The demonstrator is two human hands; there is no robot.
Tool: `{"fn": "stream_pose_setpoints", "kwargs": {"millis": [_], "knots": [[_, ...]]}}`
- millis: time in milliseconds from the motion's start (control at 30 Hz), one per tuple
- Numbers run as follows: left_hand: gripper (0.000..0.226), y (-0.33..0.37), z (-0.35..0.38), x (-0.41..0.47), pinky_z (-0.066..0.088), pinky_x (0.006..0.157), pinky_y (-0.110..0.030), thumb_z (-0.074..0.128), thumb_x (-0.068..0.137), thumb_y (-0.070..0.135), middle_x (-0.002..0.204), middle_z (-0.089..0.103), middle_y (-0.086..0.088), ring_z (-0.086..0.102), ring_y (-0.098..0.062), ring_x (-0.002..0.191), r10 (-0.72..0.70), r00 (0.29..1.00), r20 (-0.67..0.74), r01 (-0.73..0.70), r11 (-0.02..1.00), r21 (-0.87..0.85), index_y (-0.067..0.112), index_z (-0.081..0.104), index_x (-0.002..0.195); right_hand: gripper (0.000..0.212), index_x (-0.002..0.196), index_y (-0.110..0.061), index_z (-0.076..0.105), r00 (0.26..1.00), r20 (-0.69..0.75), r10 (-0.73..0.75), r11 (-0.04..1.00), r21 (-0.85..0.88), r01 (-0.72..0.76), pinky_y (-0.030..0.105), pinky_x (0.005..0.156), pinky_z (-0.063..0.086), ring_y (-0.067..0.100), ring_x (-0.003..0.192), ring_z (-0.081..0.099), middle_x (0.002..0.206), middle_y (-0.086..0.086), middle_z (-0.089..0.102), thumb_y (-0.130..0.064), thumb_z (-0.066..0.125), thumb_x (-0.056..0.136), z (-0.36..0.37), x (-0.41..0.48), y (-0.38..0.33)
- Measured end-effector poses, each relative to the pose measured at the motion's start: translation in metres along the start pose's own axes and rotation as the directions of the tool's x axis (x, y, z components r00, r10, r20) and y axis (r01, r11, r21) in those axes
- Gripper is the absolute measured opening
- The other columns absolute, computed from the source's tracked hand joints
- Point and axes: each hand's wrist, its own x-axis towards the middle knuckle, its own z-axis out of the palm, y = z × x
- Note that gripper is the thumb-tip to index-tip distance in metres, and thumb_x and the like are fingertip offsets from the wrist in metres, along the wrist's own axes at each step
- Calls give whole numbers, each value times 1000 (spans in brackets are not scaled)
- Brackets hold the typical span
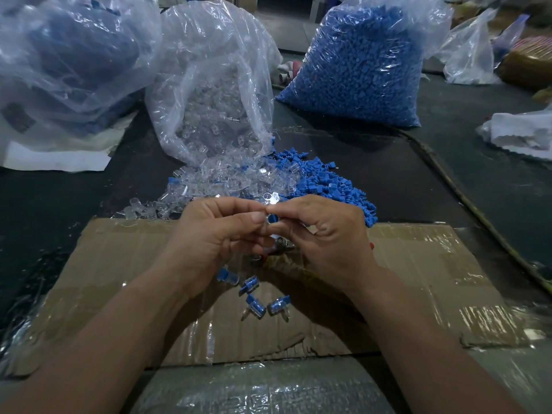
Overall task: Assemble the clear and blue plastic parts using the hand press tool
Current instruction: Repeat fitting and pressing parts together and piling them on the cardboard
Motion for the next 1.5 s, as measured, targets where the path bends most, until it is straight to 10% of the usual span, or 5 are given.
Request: {"fn": "stream_pose_setpoints", "kwargs": {"millis": [1233,1500], "knots": [[8,0,0,0,46,43,-15,70,54,12,59,66,-8,63,-16,51,-8,1000,25,6,997,79,15,72,62,19,88,-4,71,998,55,-30,999,23,29,17,71,52,6,76,62,81,5,71,-12,74,71,-2,1,-2],[7,2,0,-1,43,38,-12,65,60,4,58,63,-11,59,-12,44,-6,997,-80,6,1000,-3,5,65,66,14,75,-29,67,918,243,313,947,-11,-320,14,57,47,0,63,57,60,-19,58,-42,65,73,-19,5,-2]]}}
